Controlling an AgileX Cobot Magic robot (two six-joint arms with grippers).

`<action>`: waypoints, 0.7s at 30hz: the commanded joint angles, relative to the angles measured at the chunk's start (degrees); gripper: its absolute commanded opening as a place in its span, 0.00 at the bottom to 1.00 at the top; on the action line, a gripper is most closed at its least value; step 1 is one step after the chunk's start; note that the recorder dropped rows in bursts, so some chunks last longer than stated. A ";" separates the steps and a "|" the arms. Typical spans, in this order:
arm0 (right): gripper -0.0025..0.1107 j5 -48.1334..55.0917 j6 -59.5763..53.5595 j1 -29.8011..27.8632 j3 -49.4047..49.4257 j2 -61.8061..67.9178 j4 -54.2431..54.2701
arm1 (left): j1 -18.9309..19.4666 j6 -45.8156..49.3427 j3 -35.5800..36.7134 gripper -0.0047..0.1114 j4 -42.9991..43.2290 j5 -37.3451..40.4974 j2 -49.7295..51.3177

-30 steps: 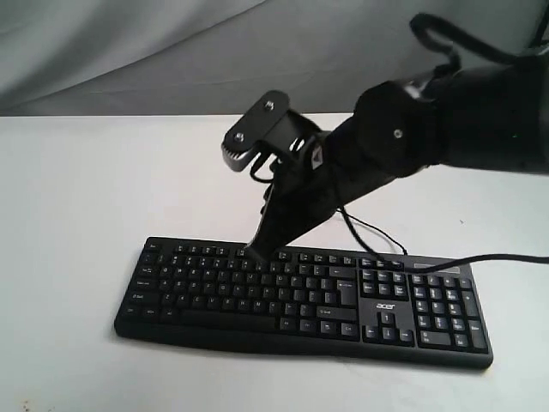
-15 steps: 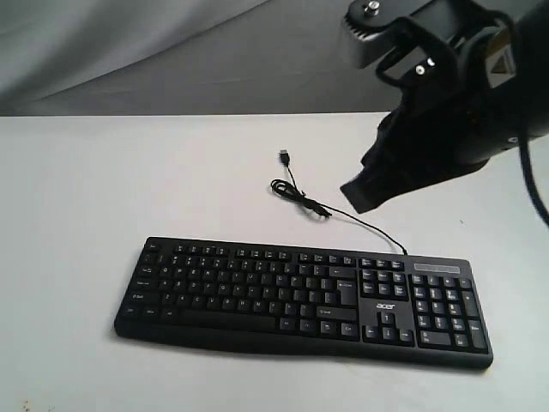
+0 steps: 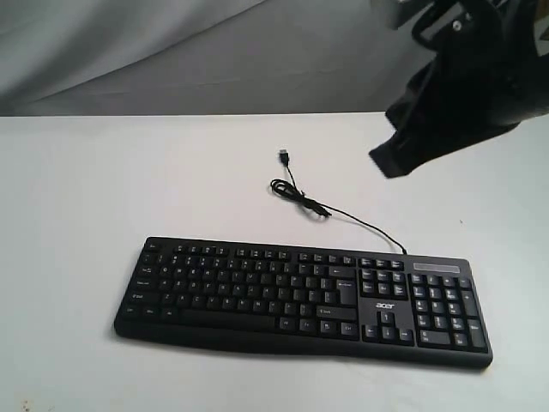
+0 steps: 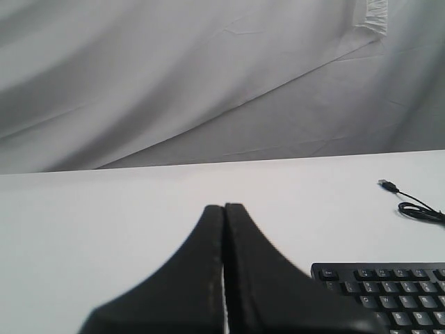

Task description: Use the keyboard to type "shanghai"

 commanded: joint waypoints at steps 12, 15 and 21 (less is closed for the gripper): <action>0.02 -6.08 2.24 -32.94 3.09 -26.18 4.38 | -0.37 -0.15 0.10 0.04 0.00 -0.34 -0.14; 0.02 -11.12 2.12 -39.52 8.19 -33.09 4.68 | -0.37 -0.15 0.10 0.04 0.00 -0.34 -0.14; 0.02 -21.73 2.52 -47.51 22.71 -43.44 4.95 | -0.37 -0.15 0.10 0.04 0.00 -0.34 -0.14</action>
